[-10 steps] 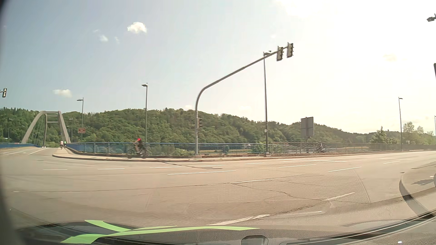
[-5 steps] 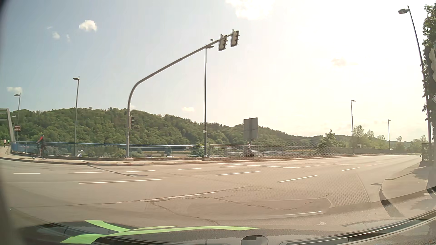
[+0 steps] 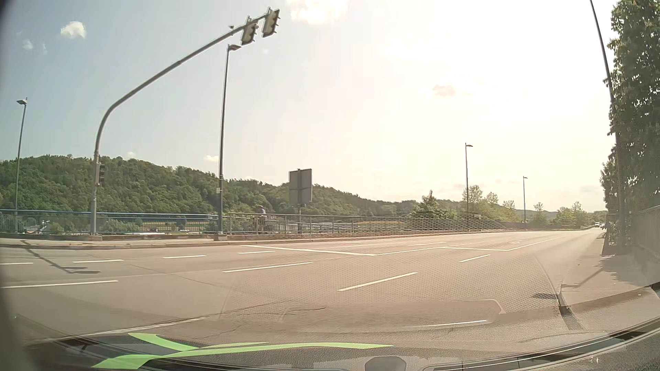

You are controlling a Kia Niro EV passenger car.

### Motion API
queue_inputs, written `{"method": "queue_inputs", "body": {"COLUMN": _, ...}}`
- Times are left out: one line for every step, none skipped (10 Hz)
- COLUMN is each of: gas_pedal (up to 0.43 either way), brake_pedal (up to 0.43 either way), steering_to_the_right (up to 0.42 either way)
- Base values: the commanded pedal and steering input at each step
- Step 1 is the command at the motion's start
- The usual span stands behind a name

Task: Follow the waypoints while adhering to traffic rules and regulations

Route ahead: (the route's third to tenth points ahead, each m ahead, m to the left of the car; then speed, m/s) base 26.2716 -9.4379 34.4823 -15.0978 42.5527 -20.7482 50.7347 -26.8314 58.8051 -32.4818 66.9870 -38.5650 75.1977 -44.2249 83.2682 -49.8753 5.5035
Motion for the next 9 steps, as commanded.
{"method": "queue_inputs", "body": {"gas_pedal": 0.189, "brake_pedal": 0.0, "steering_to_the_right": 0.245}}
{"method": "queue_inputs", "body": {"gas_pedal": 0.189, "brake_pedal": 0.0, "steering_to_the_right": 0.238}}
{"method": "queue_inputs", "body": {"gas_pedal": 0.189, "brake_pedal": 0.0, "steering_to_the_right": 0.233}}
{"method": "queue_inputs", "body": {"gas_pedal": 0.189, "brake_pedal": 0.0, "steering_to_the_right": 0.232}}
{"method": "queue_inputs", "body": {"gas_pedal": 0.189, "brake_pedal": 0.0, "steering_to_the_right": 0.231}}
{"method": "queue_inputs", "body": {"gas_pedal": 0.189, "brake_pedal": 0.0, "steering_to_the_right": 0.23}}
{"method": "queue_inputs", "body": {"gas_pedal": 0.189, "brake_pedal": 0.0, "steering_to_the_right": 0.226}}
{"method": "queue_inputs", "body": {"gas_pedal": 0.197, "brake_pedal": 0.0, "steering_to_the_right": 0.22}}
{"method": "queue_inputs", "body": {"gas_pedal": 0.209, "brake_pedal": 0.0, "steering_to_the_right": 0.209}}
